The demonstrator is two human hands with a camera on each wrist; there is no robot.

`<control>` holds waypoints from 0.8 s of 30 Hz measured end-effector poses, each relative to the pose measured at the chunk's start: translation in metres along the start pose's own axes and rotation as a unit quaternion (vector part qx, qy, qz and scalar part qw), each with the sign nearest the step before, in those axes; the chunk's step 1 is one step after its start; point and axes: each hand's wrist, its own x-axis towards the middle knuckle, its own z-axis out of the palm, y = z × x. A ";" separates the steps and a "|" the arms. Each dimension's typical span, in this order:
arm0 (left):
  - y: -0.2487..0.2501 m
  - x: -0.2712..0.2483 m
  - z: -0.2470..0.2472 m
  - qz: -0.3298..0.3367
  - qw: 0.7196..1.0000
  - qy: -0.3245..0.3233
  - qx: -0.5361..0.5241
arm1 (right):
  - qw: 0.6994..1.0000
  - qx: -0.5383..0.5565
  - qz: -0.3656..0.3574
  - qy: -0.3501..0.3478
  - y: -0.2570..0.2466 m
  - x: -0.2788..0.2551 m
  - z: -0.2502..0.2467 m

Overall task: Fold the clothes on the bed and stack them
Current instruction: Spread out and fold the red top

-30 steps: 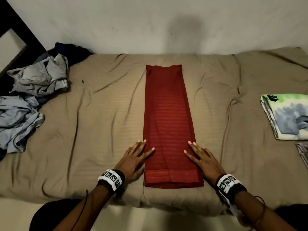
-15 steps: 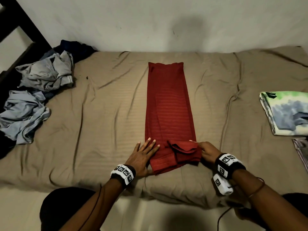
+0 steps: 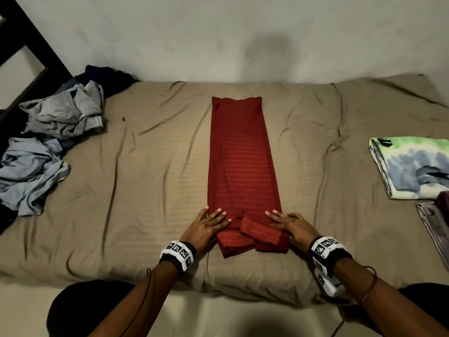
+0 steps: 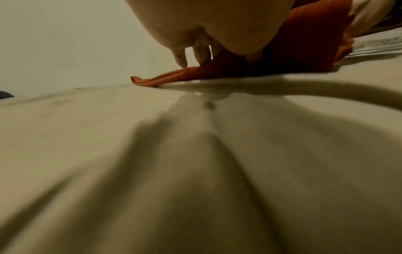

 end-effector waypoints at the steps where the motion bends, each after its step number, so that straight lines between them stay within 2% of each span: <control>1: -0.002 -0.002 -0.002 0.009 1.000 -0.012 -0.006 | 1.000 0.003 -0.008 0.011 -0.002 -0.004 -0.002; 4: -0.002 -0.019 -0.009 0.046 0.998 -0.031 0.021 | 0.995 -0.057 -0.059 0.053 -0.011 -0.023 -0.008; 7: 0.012 -0.051 -0.012 0.083 0.996 -0.013 -0.003 | 0.993 -0.073 -0.090 0.015 -0.034 -0.058 -0.008; 10: 0.041 -0.092 -0.024 0.087 0.991 0.032 -0.094 | 0.986 0.061 -0.130 0.086 -0.059 -0.101 0.005; 11: 0.051 -0.105 -0.030 0.078 0.987 0.035 -0.139 | 0.981 0.122 -0.118 0.094 -0.072 -0.114 0.006; 13: 0.071 -0.129 -0.053 0.047 0.974 0.022 -0.220 | 0.967 0.230 -0.077 0.074 -0.095 -0.135 -0.002; 15: 0.079 -0.137 -0.078 0.018 0.951 0.009 -0.309 | 0.936 0.344 -0.059 0.044 -0.113 -0.140 -0.029; 17: 0.076 -0.118 -0.097 -0.027 0.909 0.032 -0.414 | 0.878 0.478 -0.030 0.025 -0.117 -0.122 -0.056; 18: 0.071 -0.103 -0.103 -0.070 0.876 0.052 -0.474 | 0.844 0.534 -0.014 0.037 -0.118 -0.103 -0.069; 19: 0.062 -0.084 -0.102 -0.120 0.829 0.075 -0.541 | 0.812 0.578 0.021 0.072 -0.114 -0.083 -0.075; 20: 0.051 -0.063 -0.097 -0.178 0.779 0.092 -0.594 | 0.770 0.626 0.066 0.105 -0.107 -0.059 -0.076; 21: 0.039 -0.042 -0.090 -0.237 0.729 0.108 -0.633 | 0.708 0.680 0.137 0.132 -0.097 -0.033 -0.072; 22: 0.026 -0.024 -0.075 -0.296 0.685 0.112 -0.656 | 0.633 0.732 0.209 0.139 -0.087 -0.009 -0.066; 23: 0.015 -0.010 -0.059 -0.341 0.650 0.106 -0.670 | 0.586 0.751 0.273 0.137 -0.077 0.011 -0.057; 24: 0.006 -0.002 -0.042 -0.375 0.622 0.101 -0.680 | 0.569 0.747 0.319 0.131 -0.069 0.025 -0.047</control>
